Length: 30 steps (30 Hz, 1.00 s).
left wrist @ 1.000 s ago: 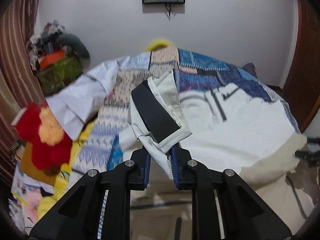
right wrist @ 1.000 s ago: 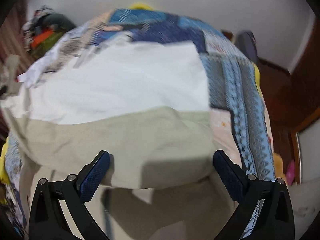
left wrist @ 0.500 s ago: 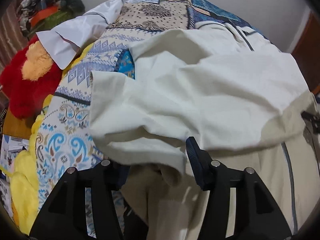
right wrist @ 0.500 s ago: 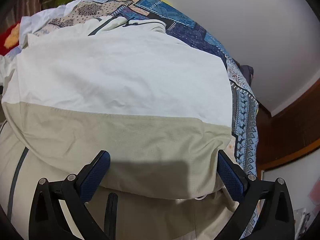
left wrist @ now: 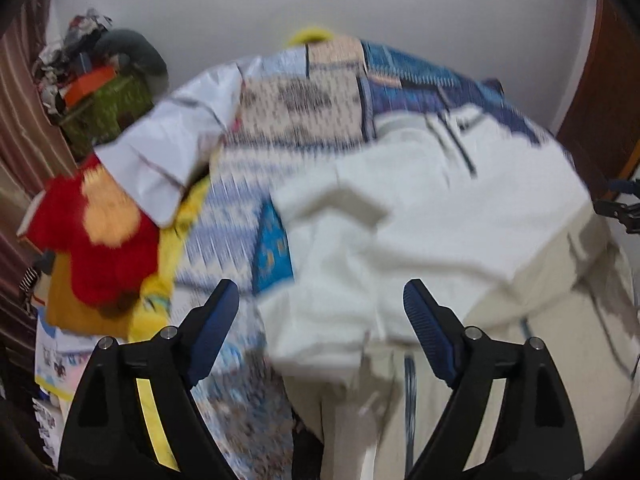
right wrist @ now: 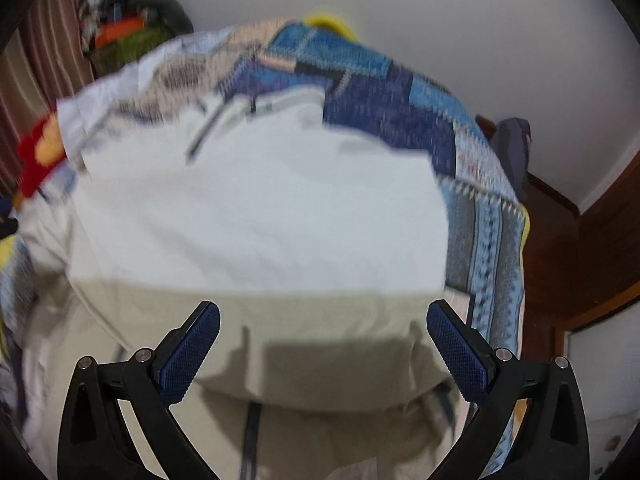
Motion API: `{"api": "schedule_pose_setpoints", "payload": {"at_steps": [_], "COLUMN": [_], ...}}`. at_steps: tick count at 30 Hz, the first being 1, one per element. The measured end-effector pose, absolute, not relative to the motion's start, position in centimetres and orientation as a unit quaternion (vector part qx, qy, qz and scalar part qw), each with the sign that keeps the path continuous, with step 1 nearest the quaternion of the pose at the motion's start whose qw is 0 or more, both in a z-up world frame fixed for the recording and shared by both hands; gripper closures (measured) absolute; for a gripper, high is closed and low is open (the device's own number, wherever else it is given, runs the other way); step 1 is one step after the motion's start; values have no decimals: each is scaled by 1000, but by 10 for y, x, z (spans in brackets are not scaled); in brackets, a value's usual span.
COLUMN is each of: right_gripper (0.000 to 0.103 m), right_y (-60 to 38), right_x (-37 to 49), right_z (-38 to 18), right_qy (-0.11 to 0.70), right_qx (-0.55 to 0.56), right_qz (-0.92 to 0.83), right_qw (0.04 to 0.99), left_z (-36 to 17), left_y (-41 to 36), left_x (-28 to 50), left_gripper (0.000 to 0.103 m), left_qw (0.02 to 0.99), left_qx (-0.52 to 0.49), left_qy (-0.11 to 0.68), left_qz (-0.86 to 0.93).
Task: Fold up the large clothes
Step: 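Grasp the jacket collar with both grippers near the zipper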
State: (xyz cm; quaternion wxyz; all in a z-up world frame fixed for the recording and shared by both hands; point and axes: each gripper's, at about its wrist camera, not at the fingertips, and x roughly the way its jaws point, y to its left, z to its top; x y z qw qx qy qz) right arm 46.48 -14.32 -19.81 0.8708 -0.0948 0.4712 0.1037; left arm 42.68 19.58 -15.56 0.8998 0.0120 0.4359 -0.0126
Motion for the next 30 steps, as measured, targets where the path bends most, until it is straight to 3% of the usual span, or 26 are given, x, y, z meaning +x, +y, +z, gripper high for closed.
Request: {"api": "schedule_pose_setpoints", "payload": {"at_steps": [4,10,23,27,30], "right_gripper": [0,0,1,13,29], "right_y": [-142,-131,-116,-106,-102], "right_x": [487,541,661,677,683], "right_z": [-167,-147,-216,-239,-254], "right_qy": [448,438,503,520,527], "right_qx": [-55,-6,83,90,94], "right_qz": [120,138,126,133,138], "right_qw": [884,888,851,839,833], "left_z": [-132,-138,-221,-241,-251], "left_y": [189,173,121,110,105], "left_x": [465,535,658,679,685], "left_gripper": [17,17,17,17,19], "left_qw": [910,902,844,837,833], "left_qx": [4,-21,-129,-168,-188], "left_qy": [414,430,515,516,515], "left_qz": [-4,-15,-71,-74,-71]}}
